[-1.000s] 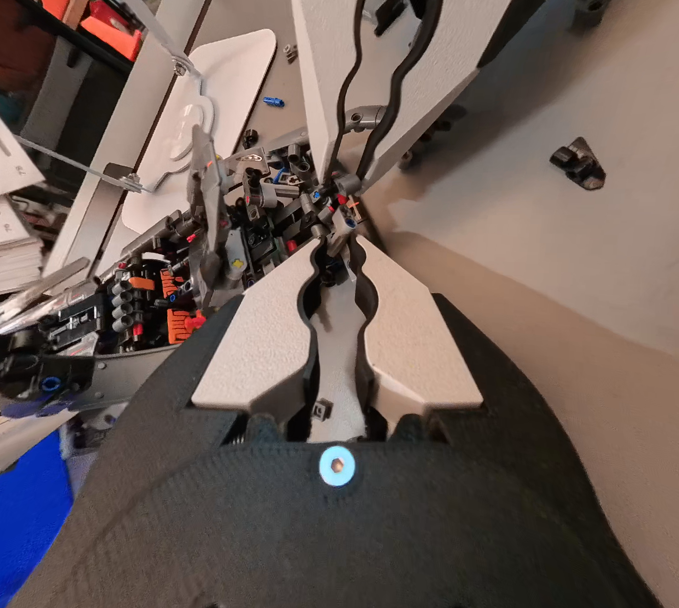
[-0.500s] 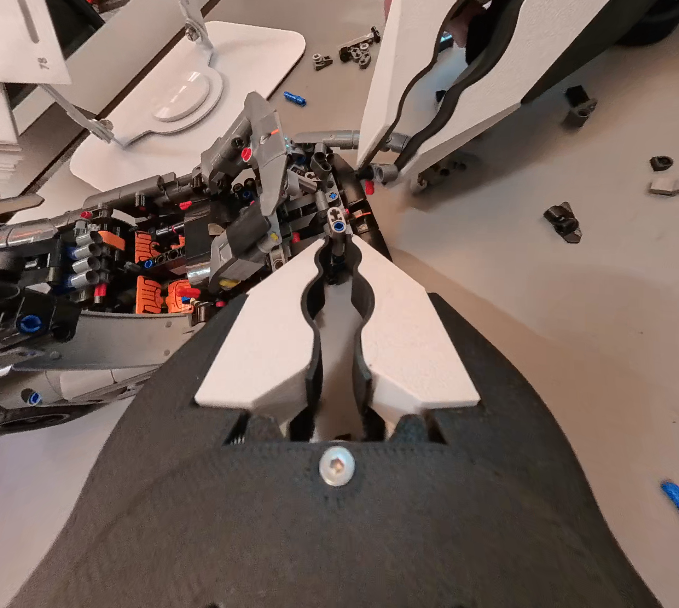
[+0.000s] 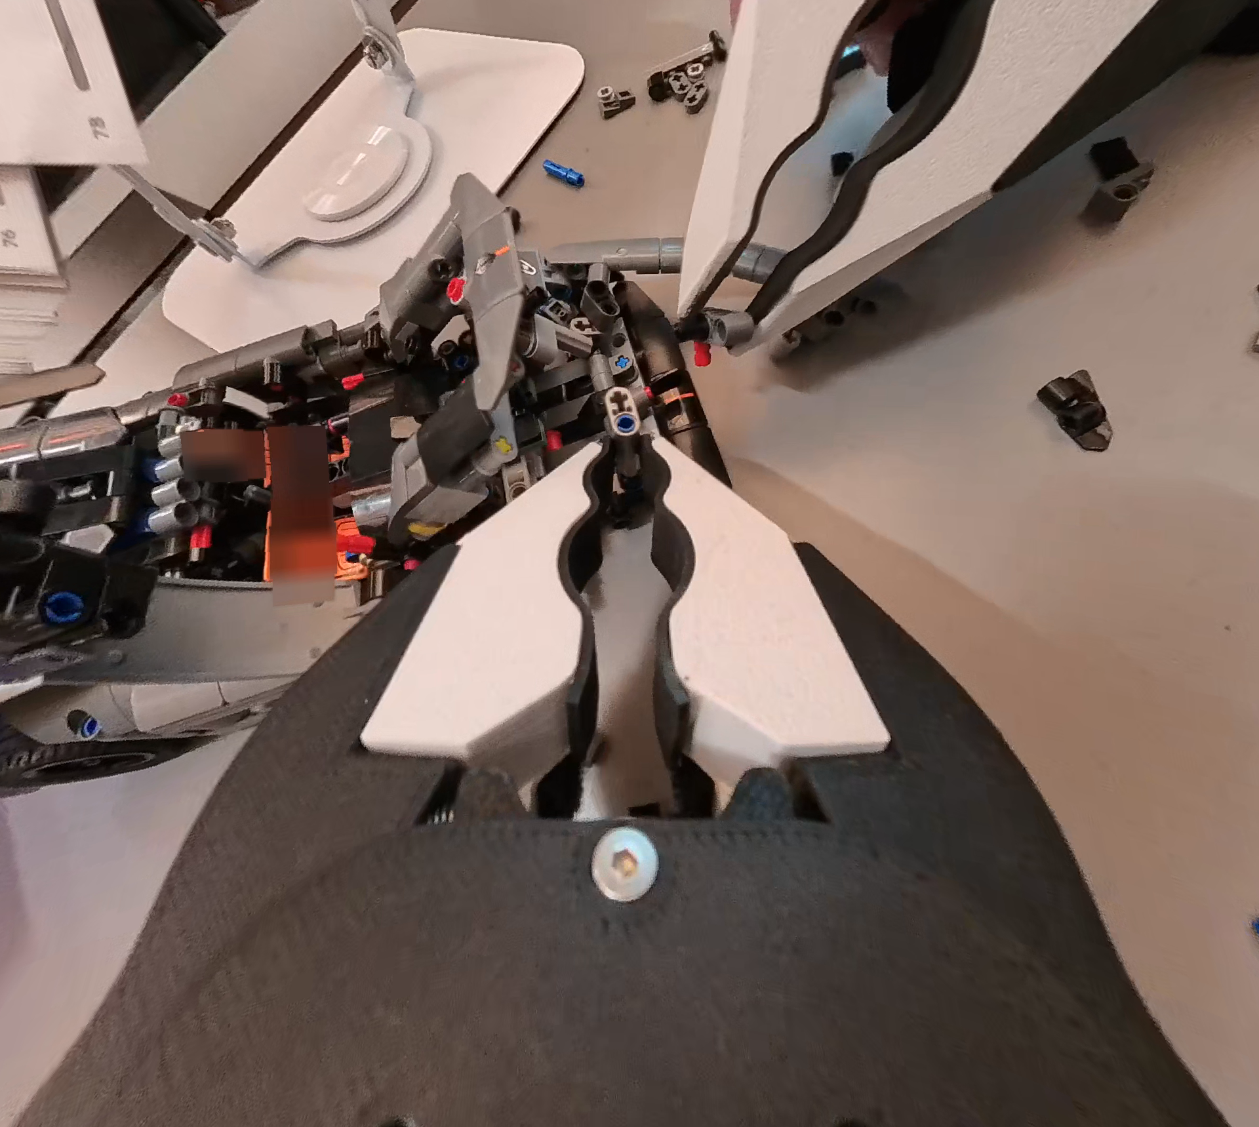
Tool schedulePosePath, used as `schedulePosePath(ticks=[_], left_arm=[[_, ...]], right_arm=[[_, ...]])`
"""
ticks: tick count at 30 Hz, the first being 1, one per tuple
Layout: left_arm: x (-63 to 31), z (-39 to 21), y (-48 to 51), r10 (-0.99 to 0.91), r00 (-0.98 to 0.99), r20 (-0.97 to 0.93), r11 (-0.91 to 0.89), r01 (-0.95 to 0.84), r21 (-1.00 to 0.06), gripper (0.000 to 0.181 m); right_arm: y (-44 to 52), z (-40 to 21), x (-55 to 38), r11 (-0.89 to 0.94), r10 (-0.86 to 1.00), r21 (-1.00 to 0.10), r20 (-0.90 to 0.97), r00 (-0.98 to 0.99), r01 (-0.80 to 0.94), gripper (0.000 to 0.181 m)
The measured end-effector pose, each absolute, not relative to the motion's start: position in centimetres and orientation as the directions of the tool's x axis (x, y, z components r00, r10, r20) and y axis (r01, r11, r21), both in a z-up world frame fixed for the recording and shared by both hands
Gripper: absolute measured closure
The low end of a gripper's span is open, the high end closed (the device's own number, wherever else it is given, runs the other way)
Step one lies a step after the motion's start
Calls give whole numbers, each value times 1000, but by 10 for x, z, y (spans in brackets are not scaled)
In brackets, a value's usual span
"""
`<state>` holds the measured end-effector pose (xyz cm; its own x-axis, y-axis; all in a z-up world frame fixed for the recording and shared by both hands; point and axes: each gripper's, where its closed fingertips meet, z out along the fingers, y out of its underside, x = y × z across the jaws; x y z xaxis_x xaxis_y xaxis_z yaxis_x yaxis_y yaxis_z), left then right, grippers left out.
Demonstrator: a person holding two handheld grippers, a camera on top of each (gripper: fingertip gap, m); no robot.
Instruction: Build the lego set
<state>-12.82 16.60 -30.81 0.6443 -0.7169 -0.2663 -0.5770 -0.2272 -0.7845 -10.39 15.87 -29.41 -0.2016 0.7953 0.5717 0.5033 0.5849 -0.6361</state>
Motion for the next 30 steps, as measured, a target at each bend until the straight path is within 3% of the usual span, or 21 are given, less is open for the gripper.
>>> schedulePosePath(ticks=[11, 15, 21, 30], left_arm=[[-133, -307, 167, -709, 705, -18, -385, -409, -827, 177], [-134, -305, 167, -710, 699, -83, -341, -444, -829, 175], [-134, -298, 164, -716, 670, -198, -262, -521, -813, 162], [-125, -299, 160, -696, 544, -468, -100, -720, -687, 157]], right_arm=[[152, -285, -105, 418, 908, -781, 364, -207, 463, 173], [157, -275, -105, 308, 951, -845, 257, -172, 438, 173], [157, -271, -104, 286, 957, -857, 236, -167, 428, 173], [143, -267, -103, 275, 953, -875, 192, -235, 399, 173]])
